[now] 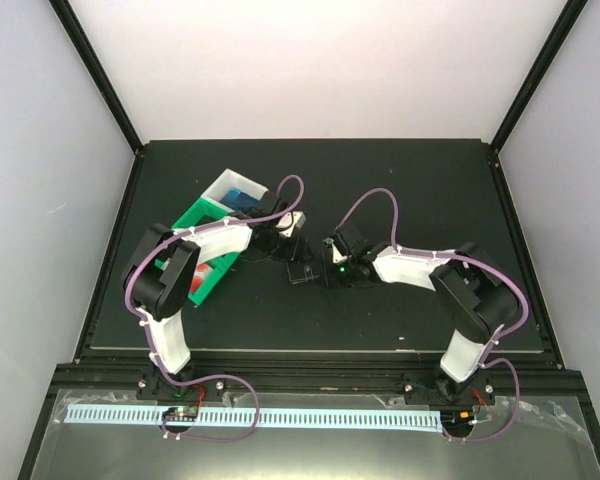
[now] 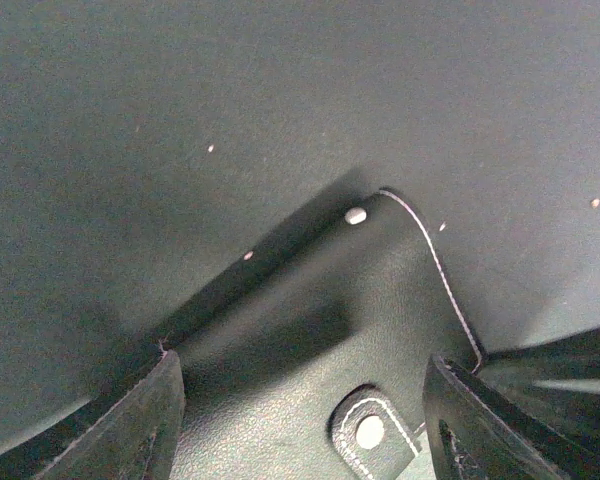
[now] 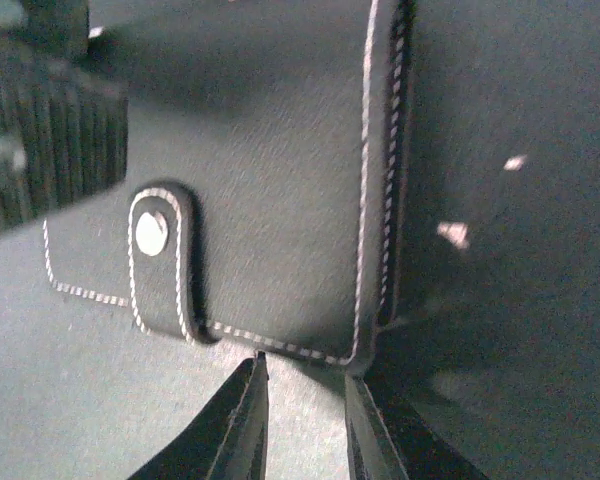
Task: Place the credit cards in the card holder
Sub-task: Adjust the card holder at the center of the board.
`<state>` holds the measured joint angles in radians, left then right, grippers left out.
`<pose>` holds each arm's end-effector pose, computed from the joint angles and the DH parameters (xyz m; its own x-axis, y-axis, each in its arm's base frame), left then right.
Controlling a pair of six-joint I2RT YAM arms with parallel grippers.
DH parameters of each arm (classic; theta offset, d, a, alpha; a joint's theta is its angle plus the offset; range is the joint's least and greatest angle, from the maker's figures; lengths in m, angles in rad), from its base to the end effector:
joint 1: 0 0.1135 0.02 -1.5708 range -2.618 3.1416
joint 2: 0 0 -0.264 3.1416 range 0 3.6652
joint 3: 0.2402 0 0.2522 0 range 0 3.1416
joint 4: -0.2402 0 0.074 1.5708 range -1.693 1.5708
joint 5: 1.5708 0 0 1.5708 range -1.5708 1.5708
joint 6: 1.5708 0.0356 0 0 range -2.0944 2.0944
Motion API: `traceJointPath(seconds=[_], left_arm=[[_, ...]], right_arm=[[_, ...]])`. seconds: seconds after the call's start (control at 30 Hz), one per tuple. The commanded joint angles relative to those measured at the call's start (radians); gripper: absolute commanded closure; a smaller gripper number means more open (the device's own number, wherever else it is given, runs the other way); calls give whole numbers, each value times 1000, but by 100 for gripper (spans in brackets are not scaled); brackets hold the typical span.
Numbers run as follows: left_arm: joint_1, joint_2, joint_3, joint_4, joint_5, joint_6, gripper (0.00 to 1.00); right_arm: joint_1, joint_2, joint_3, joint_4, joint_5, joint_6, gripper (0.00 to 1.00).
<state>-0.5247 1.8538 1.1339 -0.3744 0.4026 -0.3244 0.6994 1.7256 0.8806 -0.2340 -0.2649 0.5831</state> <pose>0.3101 -0.1956 0.1557 -0.9254 0.1968 -0.3238 0.3392 0.8113 -0.4762 0.2384 0.2127 0.1354 -0.9573 -0.1109 -0.2671 -0.2262 0.8625 0.4527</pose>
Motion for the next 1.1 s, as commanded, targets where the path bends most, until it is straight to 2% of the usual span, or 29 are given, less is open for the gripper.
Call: traceJointPath(seconds=[0.0,0.13,0.3,0.47,0.57,0.7,0.9,1.07], left_arm=[[9,-25,-32,-47,-96,-1,33],[18,-26,-13,-33,-99,10,32],[19,-12,35,-52,-90,26,32],[21,-79,0,-63,-237,42,33],[24,-84,5,-83,-223,64,31],[24,-30,6,-96,-196,51,38],[22,-60,-81,-36,-162,9,43],[19,-92,-180,40,-114,-78,56]], right_arm=[[-2,32,58,-54,144,6,75],[-2,45,84,-81,223,-3,76],[-2,76,122,-84,230,-10,76],[-2,109,175,-97,233,-27,76],[-2,129,205,-100,234,-31,76],[-3,159,259,-121,231,-52,75],[-4,176,317,-141,223,-68,74],[-4,168,336,-158,208,-68,73]])
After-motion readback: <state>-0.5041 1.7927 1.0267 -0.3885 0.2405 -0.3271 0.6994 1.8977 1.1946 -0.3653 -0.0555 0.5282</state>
